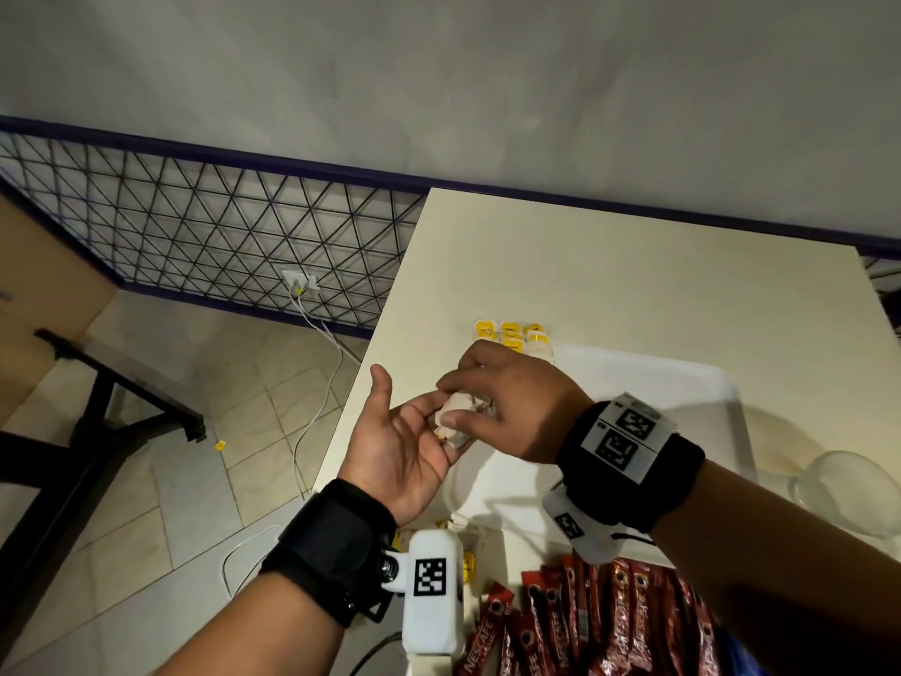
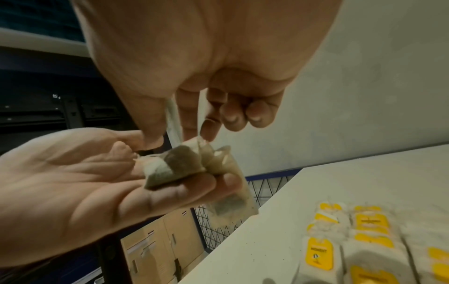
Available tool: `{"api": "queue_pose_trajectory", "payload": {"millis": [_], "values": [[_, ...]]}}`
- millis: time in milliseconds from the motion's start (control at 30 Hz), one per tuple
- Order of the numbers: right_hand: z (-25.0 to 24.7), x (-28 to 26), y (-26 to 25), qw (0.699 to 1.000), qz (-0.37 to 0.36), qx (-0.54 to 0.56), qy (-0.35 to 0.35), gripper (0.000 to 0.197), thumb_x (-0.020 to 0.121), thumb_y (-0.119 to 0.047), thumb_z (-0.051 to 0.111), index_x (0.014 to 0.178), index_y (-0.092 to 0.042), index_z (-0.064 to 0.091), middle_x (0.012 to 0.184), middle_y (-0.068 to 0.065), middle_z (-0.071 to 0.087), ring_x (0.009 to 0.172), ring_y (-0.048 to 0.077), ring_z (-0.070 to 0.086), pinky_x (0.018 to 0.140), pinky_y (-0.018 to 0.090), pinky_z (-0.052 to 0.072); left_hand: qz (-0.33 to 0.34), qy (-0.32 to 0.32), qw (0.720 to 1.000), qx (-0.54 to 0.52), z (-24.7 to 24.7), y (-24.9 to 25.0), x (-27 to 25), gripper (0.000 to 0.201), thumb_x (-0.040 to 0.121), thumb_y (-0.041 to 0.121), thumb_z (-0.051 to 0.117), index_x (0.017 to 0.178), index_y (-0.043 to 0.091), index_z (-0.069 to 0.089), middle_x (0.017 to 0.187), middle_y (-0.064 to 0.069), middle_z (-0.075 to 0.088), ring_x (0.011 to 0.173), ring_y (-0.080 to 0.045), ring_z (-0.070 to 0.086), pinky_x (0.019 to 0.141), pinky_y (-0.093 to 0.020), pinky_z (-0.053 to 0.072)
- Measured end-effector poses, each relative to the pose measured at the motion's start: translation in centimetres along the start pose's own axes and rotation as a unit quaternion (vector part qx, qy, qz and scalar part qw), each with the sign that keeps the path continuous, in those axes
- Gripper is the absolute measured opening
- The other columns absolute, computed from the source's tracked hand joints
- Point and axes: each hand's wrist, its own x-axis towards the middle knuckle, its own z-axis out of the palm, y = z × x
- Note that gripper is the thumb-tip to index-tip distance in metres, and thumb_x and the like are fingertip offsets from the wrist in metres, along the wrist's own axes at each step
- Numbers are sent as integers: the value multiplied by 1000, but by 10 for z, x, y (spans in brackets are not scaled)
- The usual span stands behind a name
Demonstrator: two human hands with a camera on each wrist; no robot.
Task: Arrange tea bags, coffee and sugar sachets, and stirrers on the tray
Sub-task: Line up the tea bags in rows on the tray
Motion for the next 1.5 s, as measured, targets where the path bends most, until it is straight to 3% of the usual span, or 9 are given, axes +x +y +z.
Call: {"api": "queue_pose_trajectory", "payload": {"millis": [300, 467, 633, 800, 967, 1133, 1233, 1333, 1500], "values": [[-4, -7, -2, 1000, 5, 8, -3, 25, 82, -27, 70, 104, -18, 65, 110, -2, 52, 100, 19, 54, 84, 39, 46, 6, 23, 1000, -4, 1, -6, 2, 95, 88, 72, 24, 136, -7, 42, 129, -29, 55, 111, -37, 58, 105, -45, 40], [-5, -10, -3, 997, -27, 67, 9, 16, 81, -24, 73, 94, -16, 68, 96, -6, 55, 91, 14, 54, 81, 34, 45, -21, 42, 999, -29, -2, -9, 10, 81, 94, 66, 26, 127, -4, 50, 117, -29, 62, 92, -36, 67, 90, -46, 52], [-15, -14, -6, 965, 53, 255, 21, 19, 83, -14, 74, 80, -25, 58, 47, -20, 46, 47, 6, 32, 49, 20, 27, -43, 122, 990, 48, -16, -9, 27, 50, 95, 53, 45, 115, 8, 54, 89, -14, 63, 65, -21, 60, 61, -34, 59], [-27, -14, -3, 951, 67, 298, 50, 10, 84, -8, 71, 86, -13, 62, 46, -24, 48, 43, 1, 40, 48, 13, 30, 116, 111, 957, 242, -20, 10, 15, 31, 83, 42, 67, 72, 16, 57, 65, -2, 43, 48, -14, 36, 43, -22, 35], [-30, -11, -1, 947, 61, 309, 58, 9, 86, -6, 69, 85, -13, 63, 49, -25, 48, 44, 0, 40, 48, 11, 29, 185, -31, 872, 452, -4, 24, 4, 20, 66, 30, 80, 85, 24, 76, 66, -2, 57, 61, -23, 51, 48, -26, 39], [-37, -4, 0, 973, 75, 208, 72, 4, 88, -20, 67, 87, -23, 68, 57, -25, 53, 47, 5, 39, 51, 14, 29, 235, 19, 811, 536, 9, 26, 11, 22, 80, 27, 77, 61, 22, 67, 61, 4, 59, 54, -16, 46, 54, -25, 38], [-42, 4, 6, 984, 88, 136, 75, 6, 87, -26, 67, 92, -25, 72, 66, -19, 57, 58, 2, 49, 57, 12, 33, 234, 21, 792, 564, 4, 31, 18, 21, 69, 47, 76, 71, 27, 69, 66, 7, 57, 57, -22, 47, 58, -30, 40], [-35, 8, 18, 984, 114, 124, 56, 9, 87, -27, 67, 94, -25, 72, 80, -11, 63, 72, 6, 55, 67, 20, 41, 232, 44, 786, 571, -8, 33, 19, 15, 71, 43, 78, 80, 32, 72, 71, 7, 61, 63, -36, 55, 61, -33, 44], [6, 19, 46, 981, 176, 81, 5, 8, 87, -24, 64, 90, -18, 69, 78, -5, 60, 74, 9, 50, 70, 19, 31, 210, 77, 768, 600, -39, 41, 13, 26, 64, 57, 72, 80, 37, 72, 71, 12, 63, 71, -38, 61, 62, -40, 51]]}}
